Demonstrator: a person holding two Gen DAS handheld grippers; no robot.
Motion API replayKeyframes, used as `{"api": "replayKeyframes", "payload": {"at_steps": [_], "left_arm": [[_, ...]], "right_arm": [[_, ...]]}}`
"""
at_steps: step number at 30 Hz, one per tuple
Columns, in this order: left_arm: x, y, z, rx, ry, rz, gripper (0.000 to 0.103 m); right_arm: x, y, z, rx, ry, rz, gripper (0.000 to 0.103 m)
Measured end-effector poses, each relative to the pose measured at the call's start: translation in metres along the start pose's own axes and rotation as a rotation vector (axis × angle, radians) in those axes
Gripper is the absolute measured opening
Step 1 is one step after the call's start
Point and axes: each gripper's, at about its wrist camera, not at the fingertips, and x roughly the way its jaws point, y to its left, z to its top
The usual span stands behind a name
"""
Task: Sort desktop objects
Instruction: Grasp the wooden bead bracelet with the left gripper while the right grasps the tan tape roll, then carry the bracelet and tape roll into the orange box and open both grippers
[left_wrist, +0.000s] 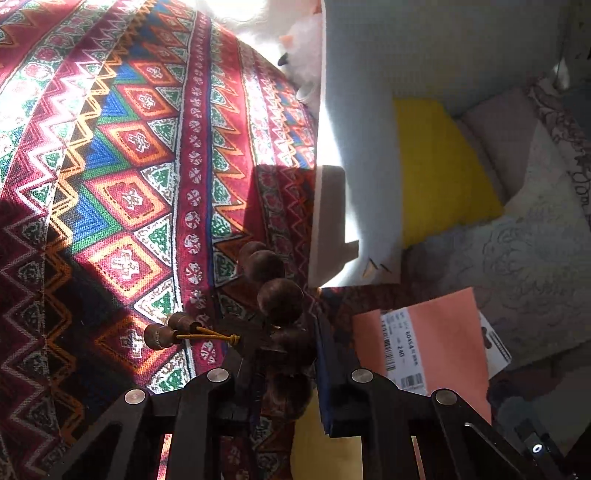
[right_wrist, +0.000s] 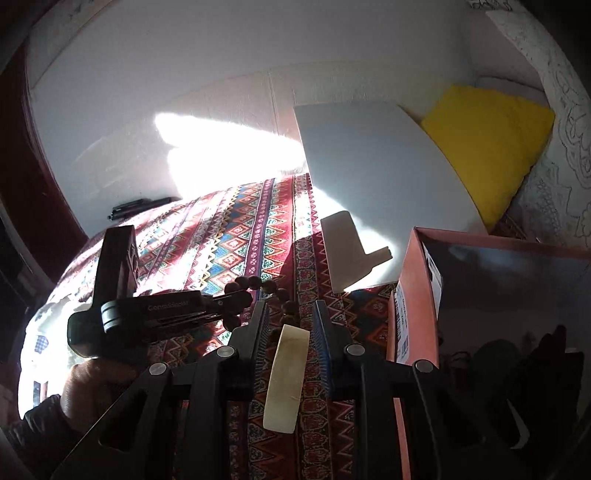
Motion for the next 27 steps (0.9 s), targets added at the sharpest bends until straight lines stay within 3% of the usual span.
{"api": "replayKeyframes", "payload": {"at_steps": [3, 4, 5, 8, 10, 11, 12, 19, 27], "left_arm": [[-0.011, -0.004, -0.001, -0.008, -0.019, -0.034, 0.017], [-0.016, -0.004, 0.0, -0.008, -0.025, -0.045, 0.017], [-0.021, -0.006, 0.0, -0.003, -0.033, -0.048, 0.017], [-0.029, -0.006, 0.005, 0.0, -0.051, -0.058, 0.017], [-0.032, -0.005, 0.008, -0.003, -0.054, -0.051, 0.017], [-0.034, -0.004, 0.008, -0.004, -0.057, -0.043, 0.017], [-0.035, -0.003, 0.009, -0.01, -0.058, -0.043, 0.017], [-0.066, -0.014, 0.012, 0.001, -0.096, -0.092, 0.017], [-0.106, -0.073, 0.003, 0.069, -0.149, -0.195, 0.017]], "right_arm": [[0.014, 0.006, -0.005, -0.019, 0.076, -0.017, 0.026], [0.023, 0.009, -0.009, -0.037, 0.121, -0.038, 0.042], [0.031, 0.013, -0.012, -0.055, 0.149, -0.083, 0.074], [0.055, 0.022, -0.017, -0.077, 0.203, -0.136, 0.083], [0.078, 0.016, -0.02, -0.041, 0.251, -0.134, 0.081], [0.088, 0.013, -0.023, -0.031, 0.271, -0.11, 0.05], [0.091, 0.01, -0.024, -0.011, 0.278, -0.074, 0.026], [0.009, 0.015, -0.002, 0.045, 0.029, 0.065, 0.025], [-0.069, 0.004, 0.005, 0.088, -0.138, 0.111, 0.025]]}}
